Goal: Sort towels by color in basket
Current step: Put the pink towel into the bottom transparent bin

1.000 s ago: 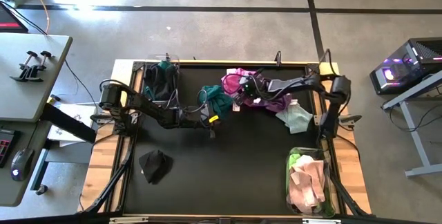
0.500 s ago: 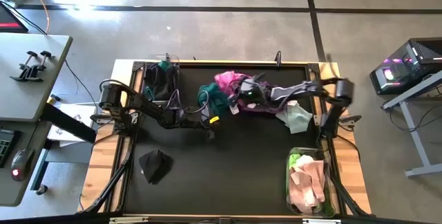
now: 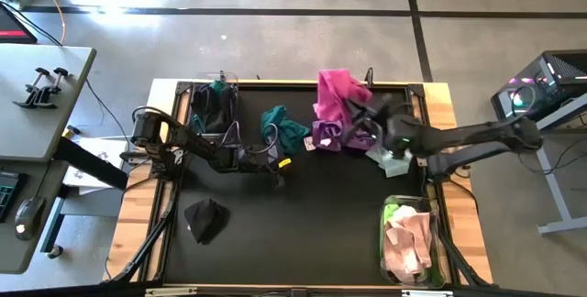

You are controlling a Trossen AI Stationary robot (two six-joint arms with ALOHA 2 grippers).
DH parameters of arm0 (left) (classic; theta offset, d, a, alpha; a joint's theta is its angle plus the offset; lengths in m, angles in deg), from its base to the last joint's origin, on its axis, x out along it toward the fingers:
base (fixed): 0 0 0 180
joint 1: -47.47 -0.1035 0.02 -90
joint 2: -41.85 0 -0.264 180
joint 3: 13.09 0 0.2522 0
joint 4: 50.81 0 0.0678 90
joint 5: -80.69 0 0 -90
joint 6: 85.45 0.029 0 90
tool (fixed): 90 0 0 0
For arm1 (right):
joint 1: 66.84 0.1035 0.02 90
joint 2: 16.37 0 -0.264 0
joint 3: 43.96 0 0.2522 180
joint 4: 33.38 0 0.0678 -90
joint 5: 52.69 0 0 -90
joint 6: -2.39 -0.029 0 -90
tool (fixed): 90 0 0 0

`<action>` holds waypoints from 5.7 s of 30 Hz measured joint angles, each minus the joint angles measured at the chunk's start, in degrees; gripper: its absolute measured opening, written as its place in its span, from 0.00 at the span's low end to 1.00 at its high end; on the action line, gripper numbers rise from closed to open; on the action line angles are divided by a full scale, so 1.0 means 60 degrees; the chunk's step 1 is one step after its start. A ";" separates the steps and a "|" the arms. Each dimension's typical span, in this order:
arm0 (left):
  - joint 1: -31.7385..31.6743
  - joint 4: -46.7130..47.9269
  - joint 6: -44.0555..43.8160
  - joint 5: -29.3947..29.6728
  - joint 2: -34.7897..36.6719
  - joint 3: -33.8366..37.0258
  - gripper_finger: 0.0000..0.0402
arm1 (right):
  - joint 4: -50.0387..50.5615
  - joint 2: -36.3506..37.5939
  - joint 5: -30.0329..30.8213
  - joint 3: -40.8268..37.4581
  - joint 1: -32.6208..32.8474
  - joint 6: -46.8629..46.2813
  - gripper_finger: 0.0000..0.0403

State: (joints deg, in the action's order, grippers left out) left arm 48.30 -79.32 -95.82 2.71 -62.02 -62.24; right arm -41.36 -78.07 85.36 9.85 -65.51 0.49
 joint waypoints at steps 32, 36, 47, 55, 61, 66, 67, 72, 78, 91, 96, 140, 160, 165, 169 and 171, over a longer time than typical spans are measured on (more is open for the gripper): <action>-0.0002 0.0081 0.0000 0.0064 0.0000 0.0003 0.00 | -0.1626 -0.0601 0.7007 0.2991 1.3243 0.0285 0.02; -0.0002 0.0077 0.0000 0.0063 0.0000 0.0003 0.00 | -0.1662 -0.1410 0.6997 0.3617 1.4233 -0.0623 0.01; -0.0002 0.0068 -0.0011 0.0064 0.0000 0.0003 0.00 | -0.1601 -0.2857 0.6984 0.4149 1.4860 -0.2199 0.01; -0.0010 -0.0167 -0.0007 0.0064 0.0000 0.0004 0.00 | -0.1487 -0.2656 0.6991 0.2959 1.3930 -0.2035 0.01; -0.0010 -0.0229 0.0000 0.0064 0.0000 0.0003 0.00 | -0.1137 -0.1492 0.6218 0.2161 1.3421 -0.1772 0.03; -0.0010 -0.0225 0.0004 0.0119 0.0000 0.0004 0.00 | 0.1785 -0.0369 0.4860 0.1851 1.2773 -0.2654 0.03; -0.0010 -0.0222 0.0004 0.0127 0.0000 0.0003 0.00 | 0.2684 -0.0176 0.4237 0.1882 1.2472 -0.3117 0.03; -0.0010 -0.0222 0.0004 0.0131 0.0000 0.0003 0.00 | 0.6717 0.0352 0.0231 0.2251 1.0503 -0.6008 0.04; -0.0010 -0.0214 -0.0002 0.0132 0.0000 0.0003 0.00 | 1.0239 -0.0155 -0.4677 0.2951 0.9115 -1.1013 0.02; -0.0006 -0.0163 -0.0161 0.0130 0.0000 0.0003 0.00 | 1.8556 -0.2480 -0.8825 0.6122 1.0002 -1.7166 0.01; -0.0010 -0.0190 -0.0161 0.0137 0.0000 0.0003 0.00 | 1.8669 -0.2976 -0.9504 0.6337 1.0007 -1.6927 0.01; -0.0010 -0.0176 -0.0004 0.0177 0.0000 0.0003 0.00 | 1.5564 -0.4472 -0.8007 0.4473 0.8349 -1.2949 0.36; -0.0010 -0.0187 -0.0011 0.0174 0.0000 -0.0001 0.00 | 1.0911 -0.2821 -0.5732 0.1449 0.8700 -1.4098 0.35; -0.0010 -0.0181 -0.0015 0.0170 0.0000 -0.0001 0.00 | 1.0530 -0.2828 -0.5382 0.0833 0.8716 -1.4335 0.35; -0.0010 -0.0186 -0.0015 0.0172 0.0001 -0.0001 0.00 | 1.1068 -0.2962 -0.5806 0.0650 0.8676 -1.4306 0.35; -0.0010 -0.0196 -0.0015 0.0171 0.0004 -0.0001 0.00 | 1.1113 -0.2932 -0.6127 0.0721 0.8655 -1.4492 0.35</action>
State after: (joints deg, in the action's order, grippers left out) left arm 48.25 -80.49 -95.91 3.74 -62.00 -62.25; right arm 25.31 -95.66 48.60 14.17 -13.58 -86.46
